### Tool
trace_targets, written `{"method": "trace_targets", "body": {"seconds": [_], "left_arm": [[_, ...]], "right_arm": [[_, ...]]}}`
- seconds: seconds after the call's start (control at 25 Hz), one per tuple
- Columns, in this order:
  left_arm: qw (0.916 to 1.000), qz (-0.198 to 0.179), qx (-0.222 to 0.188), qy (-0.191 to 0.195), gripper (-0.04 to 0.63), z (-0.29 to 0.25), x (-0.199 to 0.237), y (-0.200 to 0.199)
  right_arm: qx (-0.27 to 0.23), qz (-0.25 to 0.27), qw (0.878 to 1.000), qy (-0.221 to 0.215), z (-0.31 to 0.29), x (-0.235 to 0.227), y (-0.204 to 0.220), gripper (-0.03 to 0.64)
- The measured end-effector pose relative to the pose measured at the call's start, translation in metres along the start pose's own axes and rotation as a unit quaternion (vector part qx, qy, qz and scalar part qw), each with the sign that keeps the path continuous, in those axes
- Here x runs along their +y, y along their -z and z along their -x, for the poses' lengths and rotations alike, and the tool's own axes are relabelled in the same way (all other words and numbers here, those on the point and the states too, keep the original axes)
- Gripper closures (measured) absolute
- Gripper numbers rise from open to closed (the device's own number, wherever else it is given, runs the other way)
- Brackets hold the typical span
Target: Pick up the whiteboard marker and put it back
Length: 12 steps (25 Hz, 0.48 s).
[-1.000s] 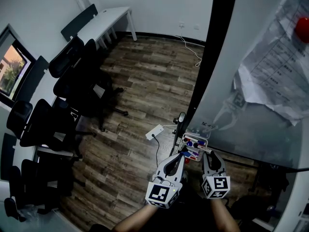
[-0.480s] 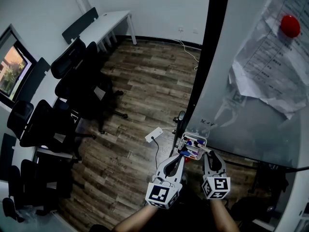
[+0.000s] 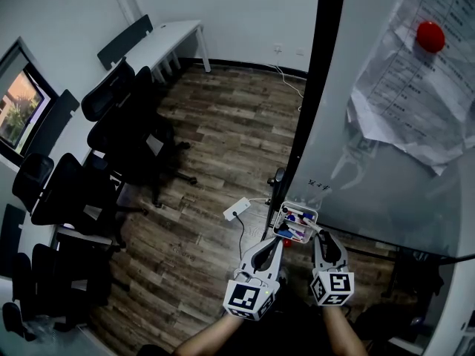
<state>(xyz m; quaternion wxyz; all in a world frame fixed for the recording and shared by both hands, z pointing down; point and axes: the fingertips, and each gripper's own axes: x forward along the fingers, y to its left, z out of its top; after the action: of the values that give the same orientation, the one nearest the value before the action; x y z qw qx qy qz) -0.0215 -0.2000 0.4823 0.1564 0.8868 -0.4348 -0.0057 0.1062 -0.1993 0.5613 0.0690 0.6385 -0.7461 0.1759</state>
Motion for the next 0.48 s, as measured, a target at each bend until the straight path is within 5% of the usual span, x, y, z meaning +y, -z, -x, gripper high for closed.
{"method": "trace_targets", "body": {"seconds": [0.48], "left_arm": [[0.9997,-0.007,-0.019,0.015,0.589,0.009,-0.014,-0.012]], "right_arm": [[-0.029,0.006,0.999,0.014,0.022,0.001,-0.017,0.518]]}}
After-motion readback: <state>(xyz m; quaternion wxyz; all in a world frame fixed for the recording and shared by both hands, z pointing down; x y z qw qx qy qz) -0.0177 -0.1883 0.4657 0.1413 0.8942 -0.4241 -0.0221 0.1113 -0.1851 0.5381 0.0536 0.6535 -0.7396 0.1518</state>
